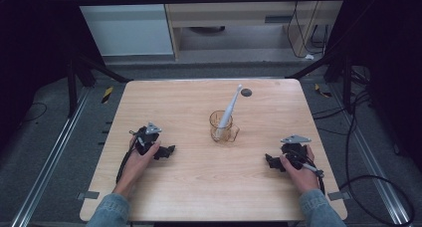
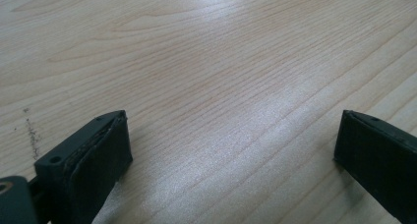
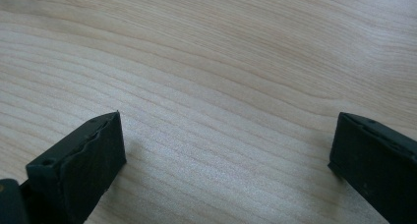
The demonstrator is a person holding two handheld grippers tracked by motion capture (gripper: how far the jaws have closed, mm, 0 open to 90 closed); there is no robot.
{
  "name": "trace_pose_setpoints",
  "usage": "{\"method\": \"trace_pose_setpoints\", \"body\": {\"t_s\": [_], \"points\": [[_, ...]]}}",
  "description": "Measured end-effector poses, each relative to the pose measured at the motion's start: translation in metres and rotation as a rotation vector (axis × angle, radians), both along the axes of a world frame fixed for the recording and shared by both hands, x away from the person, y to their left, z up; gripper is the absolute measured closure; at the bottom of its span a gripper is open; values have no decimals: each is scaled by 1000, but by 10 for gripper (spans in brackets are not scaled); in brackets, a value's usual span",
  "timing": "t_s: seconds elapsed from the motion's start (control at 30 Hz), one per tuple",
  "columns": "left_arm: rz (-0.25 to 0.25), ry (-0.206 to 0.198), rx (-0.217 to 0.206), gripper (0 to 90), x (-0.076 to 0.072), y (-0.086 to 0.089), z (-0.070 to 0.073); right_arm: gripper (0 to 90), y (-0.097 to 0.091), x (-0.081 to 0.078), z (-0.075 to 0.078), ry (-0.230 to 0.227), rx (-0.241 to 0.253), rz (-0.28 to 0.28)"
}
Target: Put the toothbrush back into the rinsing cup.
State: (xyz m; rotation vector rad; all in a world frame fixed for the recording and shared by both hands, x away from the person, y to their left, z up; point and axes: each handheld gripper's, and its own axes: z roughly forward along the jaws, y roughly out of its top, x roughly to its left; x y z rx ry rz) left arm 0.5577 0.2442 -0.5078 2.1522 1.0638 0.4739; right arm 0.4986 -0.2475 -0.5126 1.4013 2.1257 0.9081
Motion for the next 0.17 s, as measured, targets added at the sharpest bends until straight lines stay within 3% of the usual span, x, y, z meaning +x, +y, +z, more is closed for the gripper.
{"method": "trace_pose_setpoints", "body": {"t_s": [0.17], "points": [[13, 5, -4, 0, 0, 0, 0, 5, 0, 0, 0, 0, -1, -2]]}}
